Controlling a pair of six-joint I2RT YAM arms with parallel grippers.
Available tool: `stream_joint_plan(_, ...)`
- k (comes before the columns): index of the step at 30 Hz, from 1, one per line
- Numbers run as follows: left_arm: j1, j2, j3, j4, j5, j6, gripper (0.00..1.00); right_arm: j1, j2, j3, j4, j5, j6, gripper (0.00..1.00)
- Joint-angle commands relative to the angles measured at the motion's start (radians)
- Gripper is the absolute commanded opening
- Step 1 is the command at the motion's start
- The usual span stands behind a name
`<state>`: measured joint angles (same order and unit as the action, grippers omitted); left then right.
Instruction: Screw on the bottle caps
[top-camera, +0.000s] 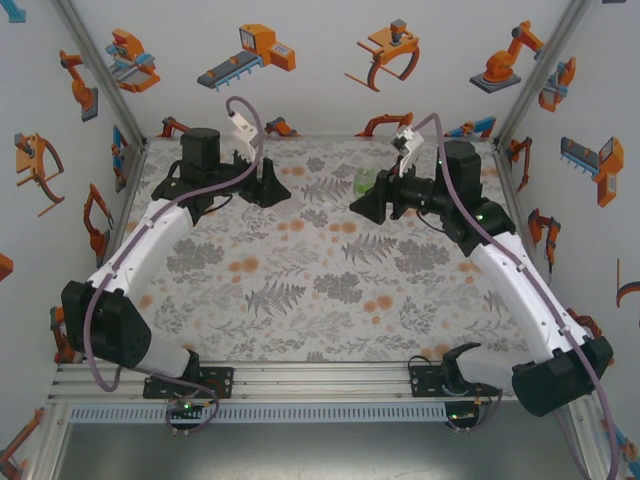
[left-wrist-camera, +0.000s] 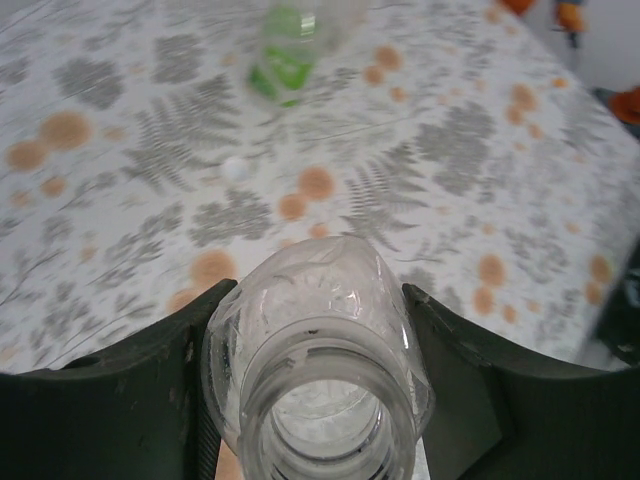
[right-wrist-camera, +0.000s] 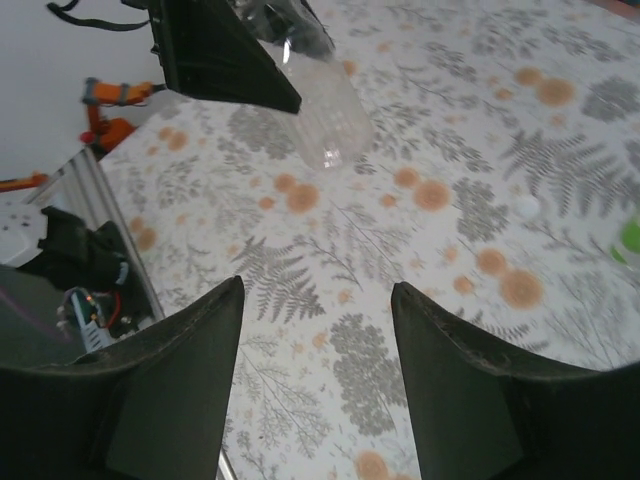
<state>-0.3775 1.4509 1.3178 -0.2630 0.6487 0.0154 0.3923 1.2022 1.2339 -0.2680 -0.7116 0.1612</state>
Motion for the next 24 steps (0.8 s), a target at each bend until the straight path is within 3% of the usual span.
stream_joint_plan(1,-0.044,-0.062,0.054,-0.047,0.189,0.041,0.49,0.005,-0.013,-0.056,0.251,-0.198,0.049,0.61)
stream_joint_plan(7,-0.121,-0.1,0.134,-0.157,0.263,0.093,0.47,0.026,-0.024,-0.133,0.394,-0.319,0.04,0.77)
stream_joint_plan(10,-0.145,-0.127,0.137,-0.167,0.285,0.091,0.47,0.047,-0.016,-0.142,0.432,-0.376,0.037,0.81)
stream_joint_plan(24,-0.197,-0.22,0.129,-0.168,0.375,0.034,0.46,0.209,0.098,-0.105,0.507,-0.458,0.026,0.77)
